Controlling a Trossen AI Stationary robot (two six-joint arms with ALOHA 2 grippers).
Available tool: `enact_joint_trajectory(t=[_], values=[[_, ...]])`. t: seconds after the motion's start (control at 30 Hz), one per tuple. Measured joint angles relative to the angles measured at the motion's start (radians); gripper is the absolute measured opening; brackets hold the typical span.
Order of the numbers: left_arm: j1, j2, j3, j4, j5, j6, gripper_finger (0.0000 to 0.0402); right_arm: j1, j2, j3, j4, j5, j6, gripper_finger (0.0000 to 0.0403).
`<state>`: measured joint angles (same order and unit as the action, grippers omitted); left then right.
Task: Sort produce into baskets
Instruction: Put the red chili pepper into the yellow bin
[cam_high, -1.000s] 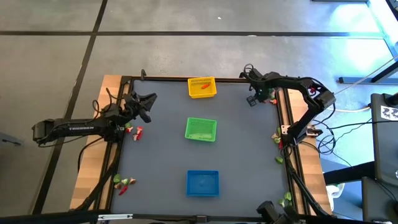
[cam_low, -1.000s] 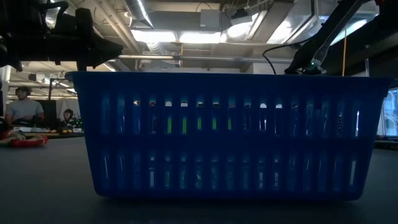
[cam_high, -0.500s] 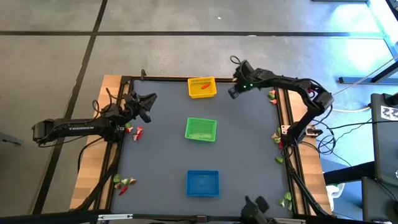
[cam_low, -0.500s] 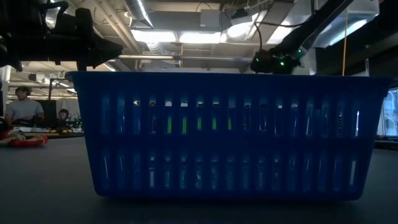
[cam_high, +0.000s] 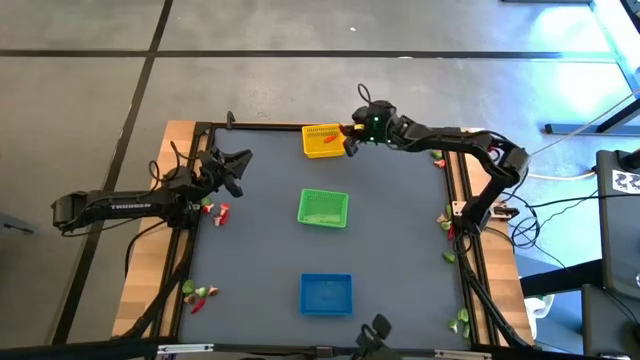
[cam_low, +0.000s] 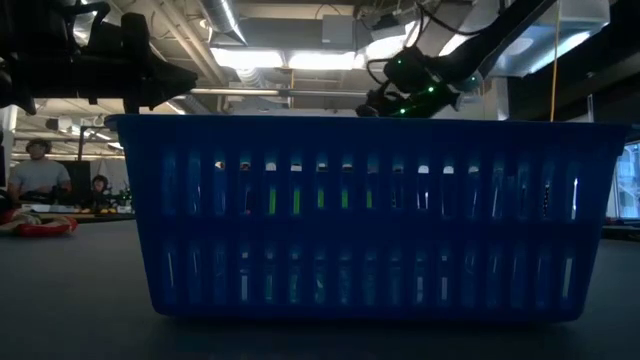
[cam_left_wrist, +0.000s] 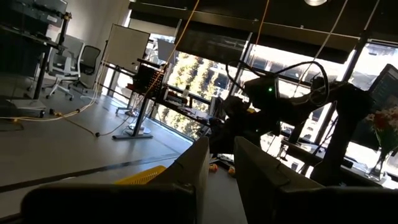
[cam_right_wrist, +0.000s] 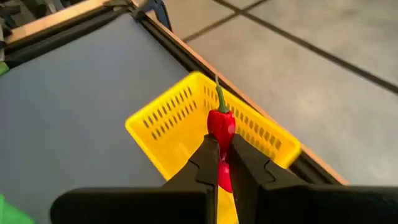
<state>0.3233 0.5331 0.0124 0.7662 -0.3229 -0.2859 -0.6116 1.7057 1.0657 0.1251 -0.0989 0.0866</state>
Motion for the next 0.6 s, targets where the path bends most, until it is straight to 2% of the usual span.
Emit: enact_joint_trajectory(t=[0.2,0.6], values=[[0.0,0.0,0.0,0.0,0.0,0.004,0.0072,0.025,0.087,0.0,0.107,0.0,-0.014,0.0024],[0.0,0.0,0.0,0.0,0.0,0.005,0.0072,0.023,0.19,0.0,0.109,0.001,-0.014,0.0024]])
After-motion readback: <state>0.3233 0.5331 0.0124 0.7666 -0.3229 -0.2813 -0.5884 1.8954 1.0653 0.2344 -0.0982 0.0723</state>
